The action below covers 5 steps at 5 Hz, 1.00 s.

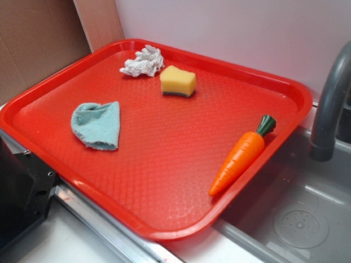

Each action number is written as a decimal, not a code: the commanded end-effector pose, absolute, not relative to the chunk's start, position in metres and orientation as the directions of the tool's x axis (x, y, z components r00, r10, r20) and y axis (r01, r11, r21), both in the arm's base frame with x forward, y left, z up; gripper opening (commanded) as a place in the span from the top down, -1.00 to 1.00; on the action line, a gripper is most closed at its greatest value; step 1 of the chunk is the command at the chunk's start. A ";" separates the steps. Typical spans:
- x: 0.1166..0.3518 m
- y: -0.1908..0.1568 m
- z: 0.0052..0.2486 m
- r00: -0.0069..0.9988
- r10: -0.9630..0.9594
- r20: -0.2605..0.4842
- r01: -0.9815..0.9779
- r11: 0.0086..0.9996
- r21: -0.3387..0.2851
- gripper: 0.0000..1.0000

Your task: Grab the green sponge.

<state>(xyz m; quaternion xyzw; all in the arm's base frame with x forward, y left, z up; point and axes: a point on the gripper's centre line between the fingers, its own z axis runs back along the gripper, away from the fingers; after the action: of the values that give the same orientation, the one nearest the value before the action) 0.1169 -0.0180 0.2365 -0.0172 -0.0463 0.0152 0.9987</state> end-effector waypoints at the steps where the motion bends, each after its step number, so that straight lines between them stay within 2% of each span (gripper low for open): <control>1: 0.117 -0.018 0.236 0.995 0.032 0.092 -0.029 0.999 -0.036 -1.00; 2: 0.125 -0.022 0.238 0.960 0.275 0.049 -0.275 0.961 0.003 -1.00; 3: 0.137 -0.029 0.231 0.863 0.504 -0.018 -0.504 0.864 0.018 -1.00; 4: 0.152 -0.032 0.217 0.711 0.702 -0.042 -0.701 0.712 0.023 -1.00; 5: 0.178 -0.028 0.197 0.518 0.853 -0.067 -0.855 0.517 -0.036 -1.00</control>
<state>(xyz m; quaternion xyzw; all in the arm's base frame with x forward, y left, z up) 0.1762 -0.0319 0.1890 -0.0278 0.0310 0.4894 0.8710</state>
